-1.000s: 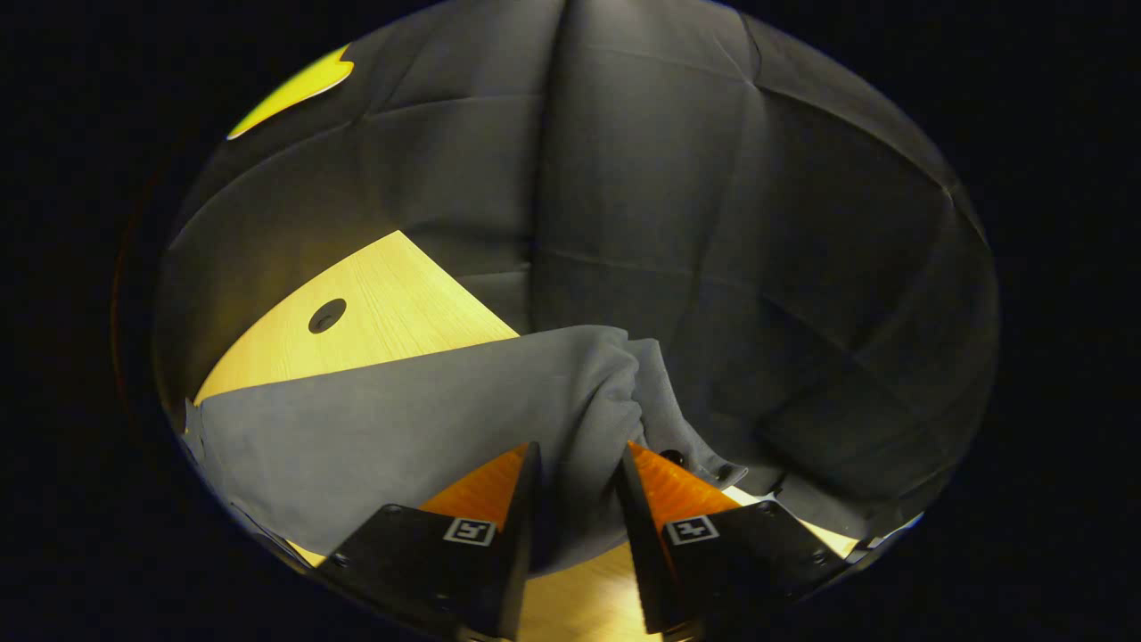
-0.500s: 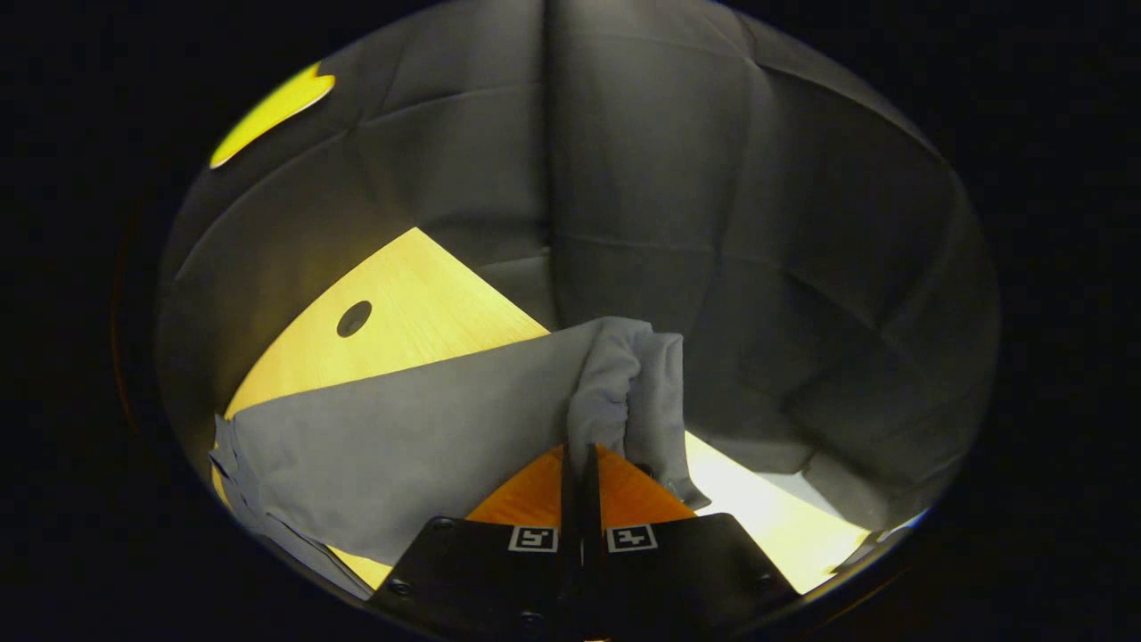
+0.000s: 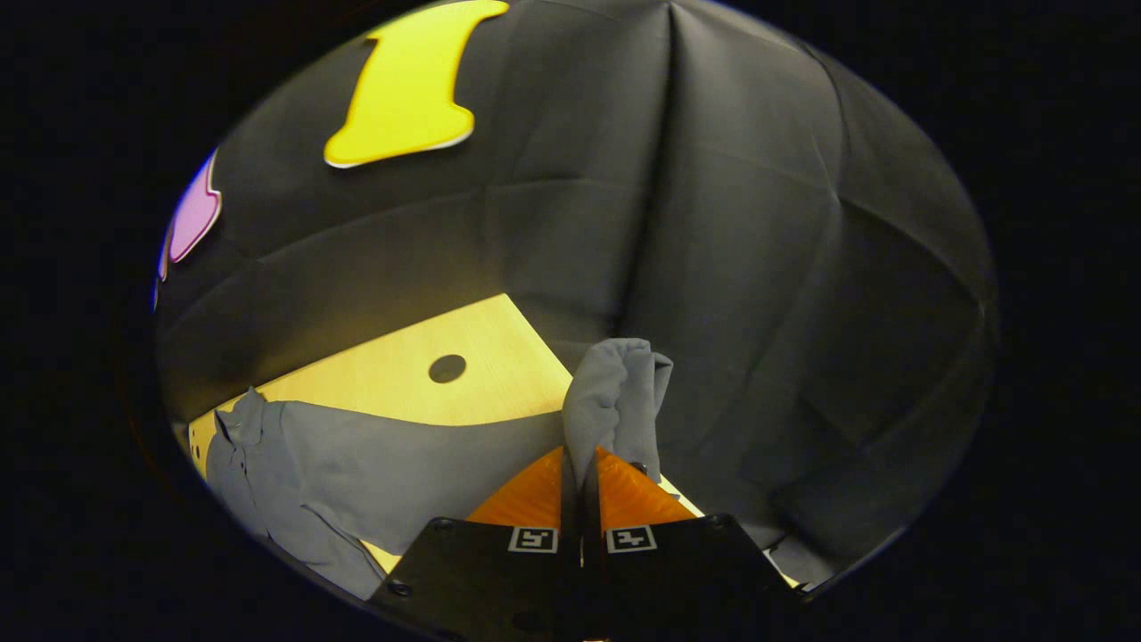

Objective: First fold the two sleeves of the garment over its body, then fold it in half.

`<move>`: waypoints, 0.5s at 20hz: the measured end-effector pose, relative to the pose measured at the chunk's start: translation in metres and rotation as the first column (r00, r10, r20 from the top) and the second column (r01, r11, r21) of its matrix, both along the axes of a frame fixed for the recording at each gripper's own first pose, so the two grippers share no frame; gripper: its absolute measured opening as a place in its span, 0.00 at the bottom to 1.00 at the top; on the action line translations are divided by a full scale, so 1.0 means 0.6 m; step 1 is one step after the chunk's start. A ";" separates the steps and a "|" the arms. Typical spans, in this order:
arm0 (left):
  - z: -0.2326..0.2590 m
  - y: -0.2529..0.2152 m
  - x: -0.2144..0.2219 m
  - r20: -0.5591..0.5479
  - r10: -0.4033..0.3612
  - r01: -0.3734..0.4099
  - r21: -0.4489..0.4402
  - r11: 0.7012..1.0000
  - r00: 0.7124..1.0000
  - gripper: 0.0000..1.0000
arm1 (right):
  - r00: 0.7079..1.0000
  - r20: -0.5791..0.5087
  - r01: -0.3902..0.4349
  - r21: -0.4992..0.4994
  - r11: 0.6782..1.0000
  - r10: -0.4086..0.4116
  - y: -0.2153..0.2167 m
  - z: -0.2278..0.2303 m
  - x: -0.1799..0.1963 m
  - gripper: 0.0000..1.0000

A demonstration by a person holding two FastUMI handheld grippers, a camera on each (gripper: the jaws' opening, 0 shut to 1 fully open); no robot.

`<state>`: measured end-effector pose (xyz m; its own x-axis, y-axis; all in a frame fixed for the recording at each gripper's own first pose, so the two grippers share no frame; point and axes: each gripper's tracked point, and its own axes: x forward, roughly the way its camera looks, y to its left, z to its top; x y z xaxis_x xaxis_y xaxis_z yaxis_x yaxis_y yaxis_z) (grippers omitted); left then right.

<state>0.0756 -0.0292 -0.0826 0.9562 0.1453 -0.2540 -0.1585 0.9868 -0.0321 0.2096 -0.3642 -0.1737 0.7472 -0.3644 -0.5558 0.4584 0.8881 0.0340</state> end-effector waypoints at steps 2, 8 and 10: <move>0.003 0.005 -0.009 0.012 0.005 -0.005 -0.002 1.000 1.000 0.96 | 0.997 0.037 -0.061 -0.037 0.997 0.062 0.032 0.040 0.015 0.05; 0.004 0.028 -0.040 0.029 0.038 -0.037 -0.011 0.999 0.999 0.95 | 0.955 0.104 -0.266 -0.120 0.956 0.279 0.103 0.168 0.008 0.05; -0.003 0.037 -0.053 0.026 0.053 -0.053 -0.020 0.998 0.998 0.95 | 0.931 0.116 -0.330 -0.133 0.935 0.345 0.118 0.207 0.004 0.05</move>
